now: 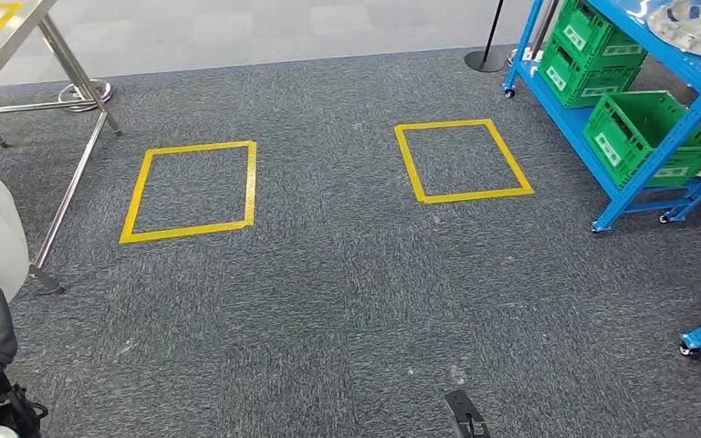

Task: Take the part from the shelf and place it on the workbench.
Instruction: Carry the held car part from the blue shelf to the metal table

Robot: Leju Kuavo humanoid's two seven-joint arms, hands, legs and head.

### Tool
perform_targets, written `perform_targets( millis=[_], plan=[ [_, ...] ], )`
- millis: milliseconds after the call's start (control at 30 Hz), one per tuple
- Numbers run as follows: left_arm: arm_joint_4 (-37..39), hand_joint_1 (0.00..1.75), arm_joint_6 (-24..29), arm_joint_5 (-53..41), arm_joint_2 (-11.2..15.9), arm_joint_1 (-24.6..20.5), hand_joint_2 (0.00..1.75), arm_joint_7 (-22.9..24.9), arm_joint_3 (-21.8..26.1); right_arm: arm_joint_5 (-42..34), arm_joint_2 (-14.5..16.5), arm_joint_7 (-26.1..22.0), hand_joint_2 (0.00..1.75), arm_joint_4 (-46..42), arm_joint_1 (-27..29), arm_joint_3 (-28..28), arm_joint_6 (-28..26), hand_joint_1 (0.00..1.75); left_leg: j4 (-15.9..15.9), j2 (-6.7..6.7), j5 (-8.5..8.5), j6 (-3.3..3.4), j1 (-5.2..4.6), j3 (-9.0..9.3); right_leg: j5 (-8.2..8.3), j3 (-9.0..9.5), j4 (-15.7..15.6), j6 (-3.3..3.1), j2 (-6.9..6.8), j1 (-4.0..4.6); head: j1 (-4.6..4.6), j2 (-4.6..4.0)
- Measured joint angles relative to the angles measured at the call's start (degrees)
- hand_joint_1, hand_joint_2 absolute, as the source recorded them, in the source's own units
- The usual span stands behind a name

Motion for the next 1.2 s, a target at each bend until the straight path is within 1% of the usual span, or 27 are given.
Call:
perform_targets(
  millis=[33,67,100,167,233,267,300,333,400,433,467,533,567,633,667,700,733,767,800,833,900,967,1000,1033,1067,1133,1200],
  plan=[
    [0.0,1.75,0.1,0.1,0.2,0.0,1.75,0.0,0.1,0.0,0.0,0.0,0.00,0.0,-0.1,0.0,0.0,0.00,-0.2,-0.76,0.17,0.30,0.10,0.05,-0.13,0.15,0.0,0.35,-0.10,-0.12,-0.01,0.00],
    [-0.1,1.75,0.2,0.1,0.4,0.0,1.75,-0.1,0.2,0.0,0.0,0.0,0.00,0.0,-0.2,0.0,0.0,0.00,-0.5,-1.47,0.36,0.62,0.24,0.18,-0.51,0.15,0.3,0.67,0.76,-0.23,-0.02,0.00],
    [-0.2,1.75,0.3,0.2,0.5,-0.1,1.75,-0.1,0.2,0.0,0.0,0.0,0.00,0.0,-0.2,0.0,0.0,0.00,-0.8,-2.15,0.58,0.97,0.45,0.33,-1.34,-0.30,1.5,0.93,2.30,-0.33,0.02,0.00],
    [-0.3,1.75,0.4,0.3,0.4,-0.1,1.75,-0.2,0.2,0.1,0.0,0.1,0.00,0.0,-0.1,0.0,0.0,0.00,-1.0,-3.54,0.82,1.43,0.75,0.44,-4.26,-2.99,7.2,1.26,5.94,-0.48,0.20,0.00],
    [-0.3,1.75,0.4,0.3,0.3,0.2,1.75,-0.2,0.2,0.1,-0.1,0.2,0.00,0.0,0.1,0.0,-0.1,0.00,-0.9,-5.18,0.84,1.55,0.78,0.29,-6.52,-6.72,13.9,1.40,7.18,-0.49,0.33,0.00],
    [-0.2,1.75,0.4,0.3,0.2,0.4,1.75,-0.2,0.2,0.1,-0.2,0.2,0.00,0.0,0.2,0.0,-0.1,0.00,-0.8,-6.07,0.83,1.54,0.80,0.23,-6.27,-7.68,15.2,1.41,7.35,-0.50,0.33,0.00],
    [-0.2,1.75,0.4,0.3,0.2,0.5,1.75,-0.2,0.2,0.1,-0.2,0.2,0.00,0.0,0.2,0.0,-0.1,0.00,-0.6,-6.96,0.79,1.47,0.86,0.20,-4.96,-7.60,14.3,1.40,7.49,-0.54,0.33,0.00],
    [-0.2,1.75,0.4,0.4,0.2,0.5,1.75,-0.2,0.2,0.1,-0.2,0.2,0.00,0.0,0.2,0.0,-0.1,0.00,-0.4,-7.84,0.73,1.33,0.95,0.19,-2.78,-6.34,11.1,1.39,7.90,-0.62,0.33,0.00],
    [-0.3,1.75,0.4,0.4,0.3,0.5,1.75,-0.2,0.2,0.1,-0.2,0.2,0.00,0.0,0.1,0.0,-0.1,0.00,0.0,-9.42,0.54,0.78,1.08,0.01,0.53,-3.17,3.8,1.36,10.17,-0.84,0.33,0.00],
    [-0.3,1.75,0.5,0.3,0.3,0.5,1.75,-0.2,0.2,0.1,-0.2,0.2,0.00,0.0,0.1,0.0,-0.1,0.00,0.1,-10.15,0.54,0.37,1.12,-0.15,1.27,-2.14,1.4,1.24,11.04,-0.88,0.33,0.00],
    [-0.3,1.75,0.5,0.3,0.3,0.6,1.75,-0.2,0.2,0.1,-0.2,0.2,0.00,0.0,0.1,0.0,-0.1,0.00,0.1,-10.78,0.60,-0.06,1.15,-0.33,1.25,-1.79,0.6,1.02,11.46,-0.79,0.33,0.00],
    [-0.3,1.75,0.5,0.0,0.3,0.6,1.75,-0.2,0.2,0.3,-0.2,0.2,0.00,0.0,-0.1,0.1,-0.1,0.00,-0.2,-11.98,0.91,-0.93,1.31,-0.62,1.41,-1.61,0.3,0.25,10.31,-0.62,0.33,0.00],
    [-0.3,1.75,0.6,-0.1,0.4,0.7,1.75,-0.2,0.2,0.3,-0.2,0.2,0.00,0.0,-0.2,0.1,-0.1,0.00,-0.1,-11.53,0.84,-1.23,1.29,-0.82,1.59,-1.43,0.1,-0.18,9.62,-0.61,0.32,0.00],
    [-0.3,1.75,0.9,-0.4,0.4,0.6,1.75,-0.2,0.2,0.5,-0.1,0.2,0.00,0.0,-0.2,0.1,-0.1,0.00,2.8,-8.30,-1.00,-1.70,1.14,-2.33,1.90,-1.15,-0.4,-0.99,8.24,-0.70,0.08,0.00],
    [-0.2,1.75,1.0,-0.7,0.3,0.6,1.75,-0.1,0.2,0.5,-0.1,0.2,0.00,0.0,-0.2,0.1,-0.1,0.00,5.9,-6.16,-2.79,-1.86,1.09,-3.80,1.91,-1.12,-0.5,-1.25,7.54,-0.60,-0.03,0.00],
    [-0.2,1.75,1.1,-1.0,0.2,0.5,1.75,0.1,0.1,0.6,-0.2,0.2,0.00,0.0,0.0,0.1,-0.1,0.00,9.8,-4.82,-4.71,-2.03,1.13,-5.65,1.86,-1.16,-0.5,-1.43,6.78,-0.51,-0.12,0.00],
    [-0.1,1.75,1.1,-1.2,0.1,0.6,1.75,0.2,0.1,0.7,-0.2,0.2,0.00,0.0,0.1,0.1,0.0,0.00,13.2,-4.22,-6.08,-2.17,1.22,-7.28,1.81,-1.19,-0.5,-1.51,5.97,-0.43,-0.14,0.00],
    [0.0,1.75,1.1,-1.4,0.0,0.7,1.75,0.3,0.1,0.7,-0.2,0.2,0.00,0.0,0.1,0.1,0.0,0.00,15.2,-3.95,-6.50,-2.25,1.29,-8.18,1.74,-1.20,-0.5,-1.55,5.18,-0.40,-0.14,0.00],
    [0.0,1.75,1.1,-1.4,0.0,0.8,1.75,0.4,0.1,0.8,-0.2,0.2,0.00,0.0,0.1,0.1,0.0,0.00,15.0,-3.74,-5.81,-2.27,1.32,-7.95,1.67,-1.17,-0.5,-1.53,4.41,-0.39,-0.14,0.00],
    [0.1,1.75,1.2,-1.5,-0.1,0.9,1.75,0.5,0.1,0.9,-0.2,0.2,0.00,0.0,0.1,0.1,0.1,0.00,12.6,-3.33,-4.26,-2.20,1.33,-6.57,1.58,-1.06,-0.4,-1.46,3.67,-0.39,-0.15,0.00],
    [0.1,1.75,1.3,-1.7,-0.1,0.9,1.75,0.6,0.1,1.0,-0.2,0.2,0.00,0.0,0.0,0.2,0.1,0.00,4.6,-0.78,-1.02,-1.67,1.00,-2.12,1.23,-0.66,-0.4,-1.07,2.26,-0.24,-0.16,0.00],
    [0.0,1.75,1.4,-1.8,-0.2,0.8,1.75,0.5,0.1,1.0,-0.2,0.1,0.00,0.0,0.0,0.2,0.2,0.00,0.1,0.93,0.15,-0.83,0.54,0.38,0.89,-0.27,-0.3,-0.49,1.04,-0.01,-0.14,0.00],
    [0.0,1.75,1.4,-1.8,-0.1,0.9,1.75,0.4,0.1,1.1,-0.3,0.1,0.00,0.0,0.0,0.2,0.2,0.00,-0.3,0.67,0.07,-0.45,0.35,0.44,0.78,-0.13,-0.4,-0.20,0.42,0.08,-0.14,0.00],
    [0.0,1.75,1.4,-1.8,0.0,0.9,1.75,0.3,0.2,1.1,-0.3,0.1,0.00,0.0,-0.1,0.2,0.3,0.00,-0.4,-0.21,0.23,-0.07,0.36,0.39,0.71,0.07,-0.4,0.11,-0.27,0.06,-0.14,0.00],
    [0.0,1.75,1.5,-1.8,0.1,1.0,1.75,0.2,0.3,1.1,-0.3,0.0,0.00,0.0,-0.2,0.3,0.3,0.00,-0.6,-0.99,0.39,0.28,0.46,0.44,0.49,0.20,-0.3,0.46,-0.29,-0.06,-0.14,0.01],
    [-0.1,1.75,1.7,-1.7,0.3,1.0,1.75,-0.1,0.4,1.3,-0.4,-0.1,0.00,0.0,-0.2,0.4,0.4,0.00,-1.1,-2.51,0.80,0.99,0.83,0.67,-1.15,-0.61,2.1,1.12,2.43,-0.35,-0.02,0.01],
    [-0.2,1.75,2.0,-1.4,0.3,1.0,1.75,-0.3,0.5,1.3,-0.5,-0.1,0.00,0.1,0.0,0.5,0.5,0.00,-1.2,-3.99,0.96,1.38,1.09,0.70,-4.28,-3.80,8.6,1.53,6.16,-0.55,0.23,0.01]
  ],
)
